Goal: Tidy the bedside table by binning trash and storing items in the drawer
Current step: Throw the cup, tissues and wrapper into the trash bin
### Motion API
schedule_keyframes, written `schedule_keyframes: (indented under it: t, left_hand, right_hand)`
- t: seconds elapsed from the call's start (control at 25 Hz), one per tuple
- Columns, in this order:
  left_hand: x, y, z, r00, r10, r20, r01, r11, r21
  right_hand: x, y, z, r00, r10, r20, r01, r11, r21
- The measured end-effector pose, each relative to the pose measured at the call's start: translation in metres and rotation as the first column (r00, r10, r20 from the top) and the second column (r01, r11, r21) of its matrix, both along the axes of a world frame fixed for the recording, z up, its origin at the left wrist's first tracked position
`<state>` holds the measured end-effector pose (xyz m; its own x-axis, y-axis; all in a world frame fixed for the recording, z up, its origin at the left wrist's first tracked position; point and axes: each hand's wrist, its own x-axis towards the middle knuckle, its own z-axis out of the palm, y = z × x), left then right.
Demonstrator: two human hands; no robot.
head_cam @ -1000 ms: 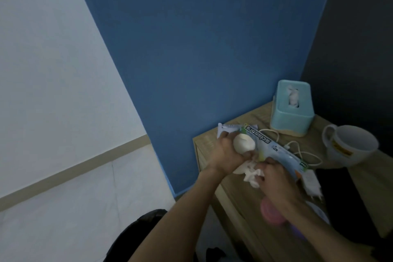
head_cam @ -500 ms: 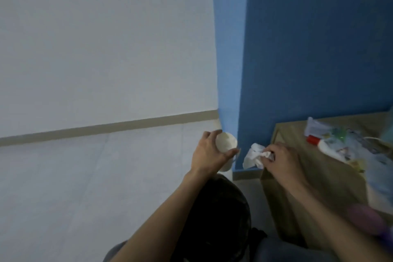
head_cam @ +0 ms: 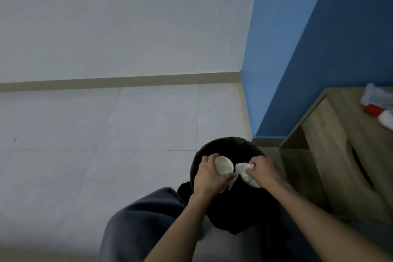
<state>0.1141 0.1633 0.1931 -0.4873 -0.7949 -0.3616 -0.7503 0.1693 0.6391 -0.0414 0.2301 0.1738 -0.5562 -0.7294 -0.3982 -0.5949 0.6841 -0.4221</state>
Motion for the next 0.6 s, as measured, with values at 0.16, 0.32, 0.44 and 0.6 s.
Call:
schedule_keyframes:
  t: [0.16,0.32,0.44,0.6]
  left_hand:
    - [-0.009,-0.008,-0.006,1.000,-0.021,0.012,0.021,1.000,-0.002]
    - [-0.009,-0.013,-0.012,1.000,-0.027,0.016,0.027,1.000,0.004]
    - [-0.009,-0.016,-0.016,0.999,-0.028,0.016,0.028,1.000,0.001]
    - [-0.009,-0.017,-0.019,1.000,-0.026,0.004,0.026,1.000,0.004]
  right_hand:
    - [-0.005,-0.005,-0.013,0.999,0.023,-0.032,-0.024,1.000,-0.003]
    - [-0.006,-0.010,-0.018,0.996,0.062,-0.059,-0.063,0.998,-0.025]
    - [-0.005,-0.011,-0.022,0.993,0.086,-0.080,-0.089,0.995,-0.035]
    - [-0.006,-0.012,-0.026,0.990,0.108,-0.091,-0.112,0.993,-0.030]
